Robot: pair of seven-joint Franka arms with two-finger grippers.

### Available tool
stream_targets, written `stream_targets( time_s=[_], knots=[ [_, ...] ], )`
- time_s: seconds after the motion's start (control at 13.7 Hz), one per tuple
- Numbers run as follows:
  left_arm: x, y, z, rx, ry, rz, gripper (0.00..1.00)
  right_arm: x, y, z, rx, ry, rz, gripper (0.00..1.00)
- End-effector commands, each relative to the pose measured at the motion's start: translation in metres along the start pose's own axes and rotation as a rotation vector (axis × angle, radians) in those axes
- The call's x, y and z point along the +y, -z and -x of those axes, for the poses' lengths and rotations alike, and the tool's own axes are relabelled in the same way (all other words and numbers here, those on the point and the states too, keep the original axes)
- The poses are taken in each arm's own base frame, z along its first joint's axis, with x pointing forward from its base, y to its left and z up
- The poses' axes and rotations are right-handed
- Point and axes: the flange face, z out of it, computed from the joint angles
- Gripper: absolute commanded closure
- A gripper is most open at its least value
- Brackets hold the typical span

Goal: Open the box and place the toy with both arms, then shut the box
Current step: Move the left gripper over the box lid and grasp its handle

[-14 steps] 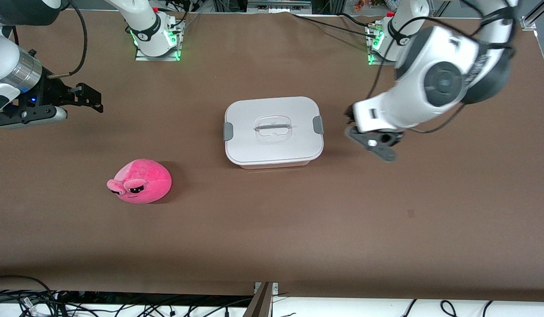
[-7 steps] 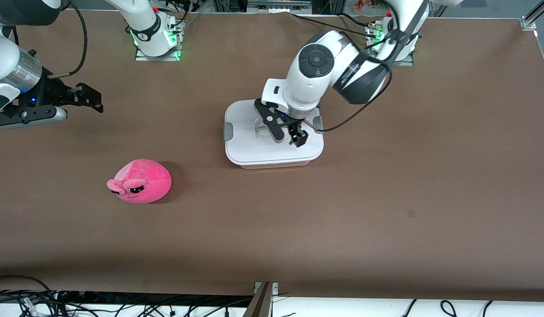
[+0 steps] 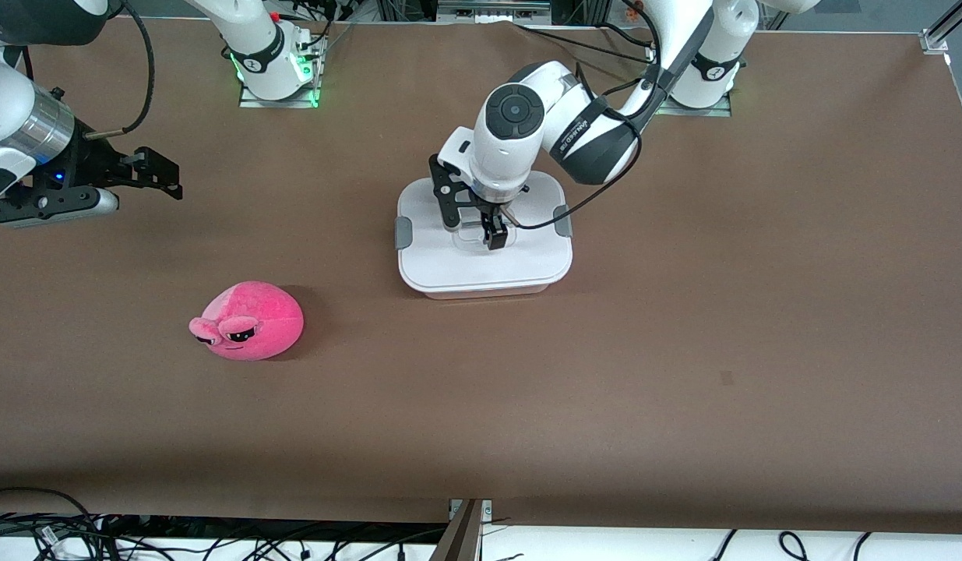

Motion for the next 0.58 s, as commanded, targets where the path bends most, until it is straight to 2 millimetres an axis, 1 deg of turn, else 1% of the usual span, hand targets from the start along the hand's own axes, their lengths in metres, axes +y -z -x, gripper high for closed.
stream_targets(
  time_s=[0.0,0.07,0.29,0.51],
  knots=[
    [0.003,-0.002,-0.001,-0.012,-0.029,-0.024,0.93,-0.001,0.003,0.0,0.009,-0.007,-0.007,0.0],
    [0.002,-0.004,0.001,-0.016,-0.025,-0.022,1.0,-0.001,0.003,0.0,0.009,-0.007,-0.007,0.0],
    [0.004,-0.001,0.0,-0.024,-0.049,-0.019,1.0,-0.001,0.003,0.0,0.009,-0.008,-0.007,0.0],
    [0.008,0.011,-0.002,-0.029,-0.055,-0.015,1.0,-0.001,0.003,0.0,0.009,-0.007,-0.007,0.0]
  ],
)
